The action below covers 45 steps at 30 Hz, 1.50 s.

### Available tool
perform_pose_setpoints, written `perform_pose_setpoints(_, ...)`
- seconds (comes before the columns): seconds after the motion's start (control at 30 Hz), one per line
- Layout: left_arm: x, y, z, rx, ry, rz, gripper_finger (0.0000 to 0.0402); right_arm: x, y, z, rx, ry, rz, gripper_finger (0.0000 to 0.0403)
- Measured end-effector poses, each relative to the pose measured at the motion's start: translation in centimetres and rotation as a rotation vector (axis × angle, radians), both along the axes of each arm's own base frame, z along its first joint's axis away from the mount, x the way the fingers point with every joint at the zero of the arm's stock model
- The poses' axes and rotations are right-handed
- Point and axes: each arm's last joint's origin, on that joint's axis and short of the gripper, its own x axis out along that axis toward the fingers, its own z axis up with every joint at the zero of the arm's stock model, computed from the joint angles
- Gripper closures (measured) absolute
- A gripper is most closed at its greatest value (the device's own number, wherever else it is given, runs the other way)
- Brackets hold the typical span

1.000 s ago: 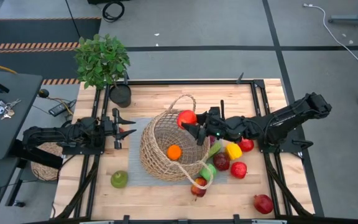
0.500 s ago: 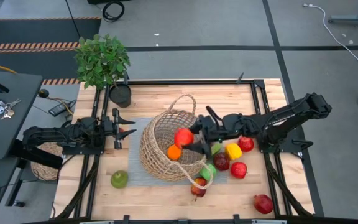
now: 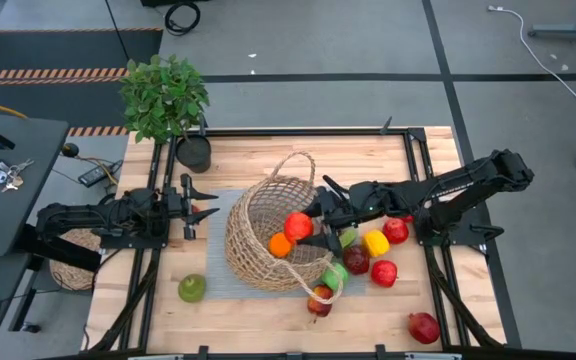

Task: Build produce basket
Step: Put the red apple into the brown basket

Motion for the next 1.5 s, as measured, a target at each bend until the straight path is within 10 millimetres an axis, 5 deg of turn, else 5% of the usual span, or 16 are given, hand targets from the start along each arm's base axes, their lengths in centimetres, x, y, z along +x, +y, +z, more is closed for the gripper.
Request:
perform_pose_setpoints(0.27,0.0,0.0,0.0,0.0,0.0,0.0,0.0241,-0.2,-1.6,-1.2,-0.017,0.129,-0.105,0.0074)
perform_pose_setpoints(0.73,0.0,0.0,0.0,0.0,0.0,0.0,0.0241,-0.4,-1.3,-1.7,0.007,0.198,-0.266,0.0076)
perform_pose_setpoints(1.13,0.0,0.0,-0.1,0.0,0.005,0.0,0.0241,7.2,0.1,0.5,-0.115,0.489,-0.27,0.0076)
perform_pose_setpoints(1.5,0.0,0.0,0.0,0.0,0.004,0.0,0.0241,11.7,0.9,0.7,-0.36,0.558,-0.03,0.0076)
